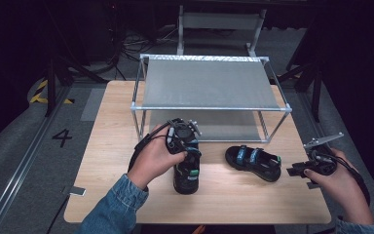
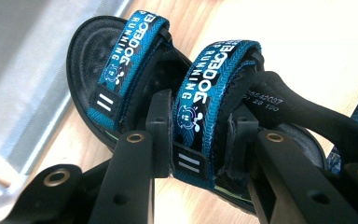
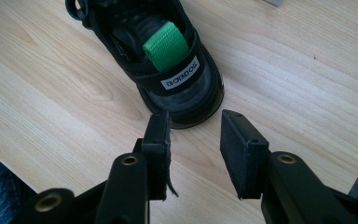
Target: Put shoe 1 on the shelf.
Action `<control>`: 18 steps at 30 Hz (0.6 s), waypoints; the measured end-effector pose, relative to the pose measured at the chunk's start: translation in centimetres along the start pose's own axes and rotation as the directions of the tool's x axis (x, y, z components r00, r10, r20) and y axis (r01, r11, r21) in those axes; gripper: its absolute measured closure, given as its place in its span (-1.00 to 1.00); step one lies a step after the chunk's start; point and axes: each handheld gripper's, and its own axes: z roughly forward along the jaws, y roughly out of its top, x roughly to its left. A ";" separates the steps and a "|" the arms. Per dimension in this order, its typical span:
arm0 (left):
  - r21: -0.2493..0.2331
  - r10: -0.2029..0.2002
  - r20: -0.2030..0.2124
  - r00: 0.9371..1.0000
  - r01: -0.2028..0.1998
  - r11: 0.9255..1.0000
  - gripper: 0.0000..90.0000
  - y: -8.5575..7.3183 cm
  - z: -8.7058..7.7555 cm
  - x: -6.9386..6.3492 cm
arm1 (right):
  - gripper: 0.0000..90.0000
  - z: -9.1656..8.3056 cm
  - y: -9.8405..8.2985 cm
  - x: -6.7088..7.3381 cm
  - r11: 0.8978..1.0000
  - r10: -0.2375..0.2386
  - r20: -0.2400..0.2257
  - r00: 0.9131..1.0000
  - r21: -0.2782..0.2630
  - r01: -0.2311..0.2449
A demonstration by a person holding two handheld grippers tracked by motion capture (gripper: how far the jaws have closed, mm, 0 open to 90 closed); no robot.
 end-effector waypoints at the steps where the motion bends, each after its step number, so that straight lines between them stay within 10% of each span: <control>1: -0.004 -0.002 -0.004 1.000 0.002 1.000 0.55 0.0 -0.2 0.0 | 0.42 0.1 0.1 0.0 1.000 0.000 -0.001 1.000 0.001 0.000; 18: -0.051 -0.016 0.016 1.000 0.017 0.999 0.54 1.9 -4.6 0.1 | 0.42 -0.1 0.2 0.1 1.000 -0.007 -0.017 1.000 -0.009 0.006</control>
